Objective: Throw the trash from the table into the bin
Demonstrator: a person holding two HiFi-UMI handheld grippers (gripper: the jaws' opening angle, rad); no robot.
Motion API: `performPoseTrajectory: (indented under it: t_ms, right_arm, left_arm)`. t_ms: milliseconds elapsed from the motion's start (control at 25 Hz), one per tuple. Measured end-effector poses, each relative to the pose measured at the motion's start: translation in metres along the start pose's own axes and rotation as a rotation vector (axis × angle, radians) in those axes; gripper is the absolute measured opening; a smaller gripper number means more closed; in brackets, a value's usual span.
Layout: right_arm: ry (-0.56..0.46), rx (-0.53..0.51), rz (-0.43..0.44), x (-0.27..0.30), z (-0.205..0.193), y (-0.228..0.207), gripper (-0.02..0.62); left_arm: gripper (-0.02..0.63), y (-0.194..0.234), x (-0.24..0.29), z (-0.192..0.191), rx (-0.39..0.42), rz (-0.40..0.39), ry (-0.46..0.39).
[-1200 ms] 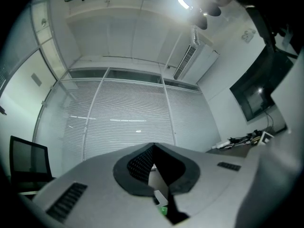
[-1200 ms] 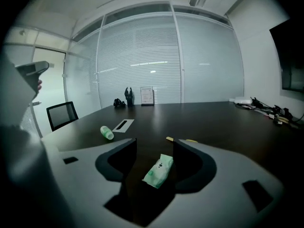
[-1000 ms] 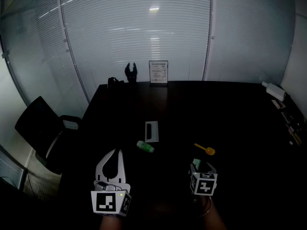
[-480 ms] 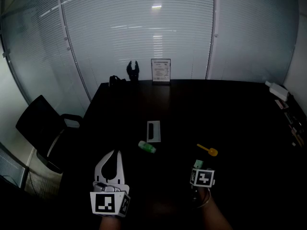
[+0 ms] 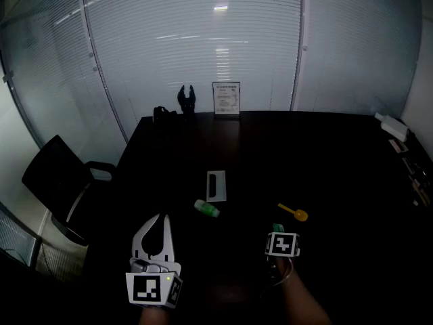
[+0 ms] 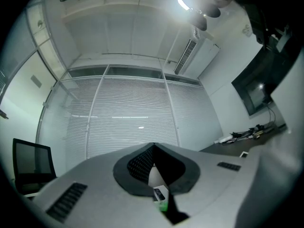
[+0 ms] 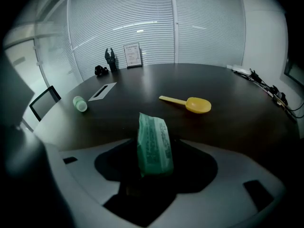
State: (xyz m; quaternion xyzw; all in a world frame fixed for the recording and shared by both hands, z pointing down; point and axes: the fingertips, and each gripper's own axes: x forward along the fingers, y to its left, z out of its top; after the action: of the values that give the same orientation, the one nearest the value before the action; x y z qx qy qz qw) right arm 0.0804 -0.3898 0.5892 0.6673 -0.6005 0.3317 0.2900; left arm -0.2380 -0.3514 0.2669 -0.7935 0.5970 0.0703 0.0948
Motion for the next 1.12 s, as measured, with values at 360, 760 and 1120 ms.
performPoseTrajectory:
  t_ms: [360, 760, 1120]
  right_arm:
    - [0.032, -0.005, -0.008, -0.006, -0.002, 0.001, 0.22]
    - [0.017, -0.083, 0.013, -0.008, -0.008, 0.014, 0.036]
    - [-0.035, -0.066, 0.072, -0.028, 0.001, 0.019, 0.023]
  left_arm:
    - [-0.003, 0.003, -0.002, -0.01, 0.013, 0.0, 0.042]
    - [-0.003, 0.01, -0.002, -0.002, 0.017, 0.014, 0.01]
    - [-0.003, 0.006, -0.006, -0.004, 0.008, 0.008, 0.03]
